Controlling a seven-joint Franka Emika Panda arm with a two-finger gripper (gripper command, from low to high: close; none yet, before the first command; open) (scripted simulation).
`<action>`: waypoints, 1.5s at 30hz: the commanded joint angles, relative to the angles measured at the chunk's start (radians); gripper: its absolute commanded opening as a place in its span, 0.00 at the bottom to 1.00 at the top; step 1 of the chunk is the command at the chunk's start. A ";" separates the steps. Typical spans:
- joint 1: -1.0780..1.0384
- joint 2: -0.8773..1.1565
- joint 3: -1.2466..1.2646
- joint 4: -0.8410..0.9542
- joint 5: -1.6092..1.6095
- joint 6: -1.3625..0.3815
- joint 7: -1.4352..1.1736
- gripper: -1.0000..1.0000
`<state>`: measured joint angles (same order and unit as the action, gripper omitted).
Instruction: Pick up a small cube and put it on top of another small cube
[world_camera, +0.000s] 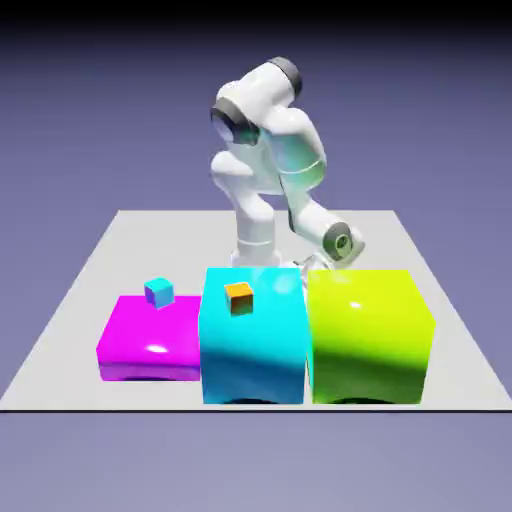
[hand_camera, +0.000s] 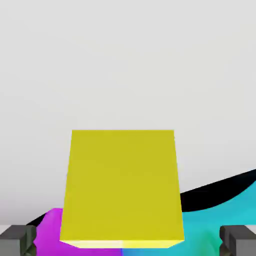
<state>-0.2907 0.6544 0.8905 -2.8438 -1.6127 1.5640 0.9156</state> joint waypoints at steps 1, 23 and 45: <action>0.004 0.018 -0.036 0.005 -0.036 -0.003 0.007 0.50; 0.412 -0.334 0.178 0.233 0.488 -0.060 -0.158 0.00; 0.234 -0.622 -0.527 0.593 0.644 0.035 -0.368 0.00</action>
<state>-0.0776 0.0324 0.3630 -2.2509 -0.9666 1.5985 0.5470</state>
